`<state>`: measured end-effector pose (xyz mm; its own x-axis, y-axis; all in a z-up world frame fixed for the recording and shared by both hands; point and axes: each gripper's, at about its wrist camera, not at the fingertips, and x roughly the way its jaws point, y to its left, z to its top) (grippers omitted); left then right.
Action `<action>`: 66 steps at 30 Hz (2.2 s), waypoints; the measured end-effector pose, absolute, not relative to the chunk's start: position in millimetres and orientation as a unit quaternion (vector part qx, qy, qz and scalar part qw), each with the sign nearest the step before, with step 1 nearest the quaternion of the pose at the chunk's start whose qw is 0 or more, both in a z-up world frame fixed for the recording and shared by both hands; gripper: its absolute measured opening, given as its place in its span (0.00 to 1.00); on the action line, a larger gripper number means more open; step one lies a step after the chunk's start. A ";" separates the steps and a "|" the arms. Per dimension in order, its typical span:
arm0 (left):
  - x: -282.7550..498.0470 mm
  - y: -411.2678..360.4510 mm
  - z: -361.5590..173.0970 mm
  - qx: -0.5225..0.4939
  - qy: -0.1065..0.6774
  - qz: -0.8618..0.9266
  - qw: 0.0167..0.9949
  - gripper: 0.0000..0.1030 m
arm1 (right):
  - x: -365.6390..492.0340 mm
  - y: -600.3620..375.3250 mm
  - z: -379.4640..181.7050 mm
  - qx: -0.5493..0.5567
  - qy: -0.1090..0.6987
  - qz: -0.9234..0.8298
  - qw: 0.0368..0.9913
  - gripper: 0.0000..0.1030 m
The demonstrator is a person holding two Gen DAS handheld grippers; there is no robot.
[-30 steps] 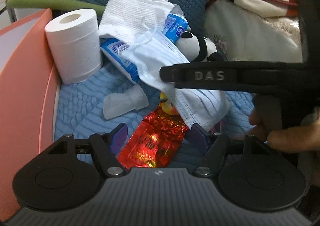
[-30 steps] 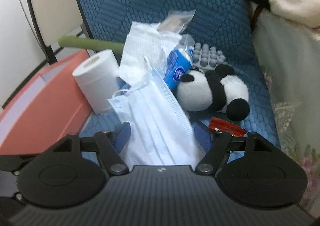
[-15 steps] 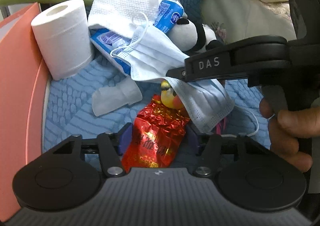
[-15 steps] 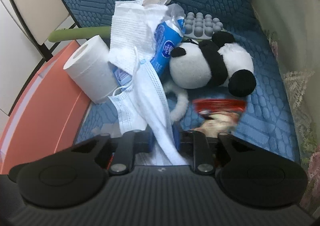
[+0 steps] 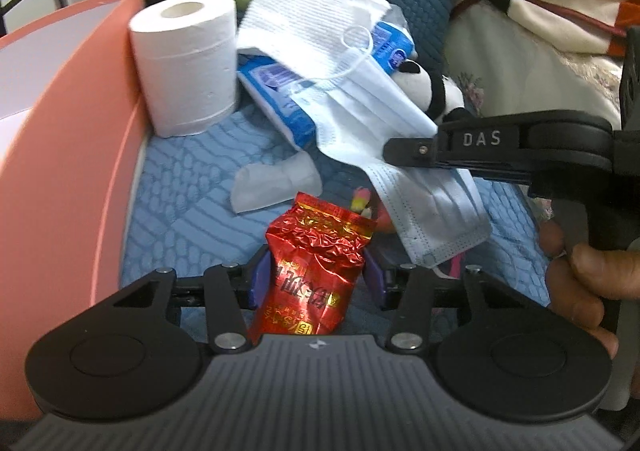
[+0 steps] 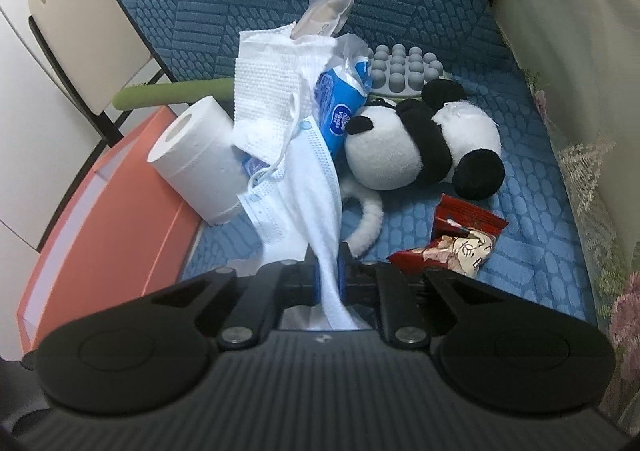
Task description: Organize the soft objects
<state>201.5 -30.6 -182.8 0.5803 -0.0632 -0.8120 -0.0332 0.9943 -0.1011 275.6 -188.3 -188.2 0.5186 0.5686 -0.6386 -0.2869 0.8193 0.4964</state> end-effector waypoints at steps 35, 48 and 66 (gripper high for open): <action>152.6 -0.3 -114.7 -0.115 0.429 0.003 0.896 0.53 | 206.8 -197.0 -133.7 0.120 0.408 0.190 0.885 0.11; 143.8 21.4 -92.0 -0.146 0.405 -0.002 0.903 0.53 | 218.3 -210.0 -109.9 0.190 0.412 0.176 0.873 0.13; 143.6 18.9 -102.8 -0.154 0.411 -0.013 0.898 0.53 | 215.4 -220.1 -140.0 0.171 0.453 0.157 0.861 0.50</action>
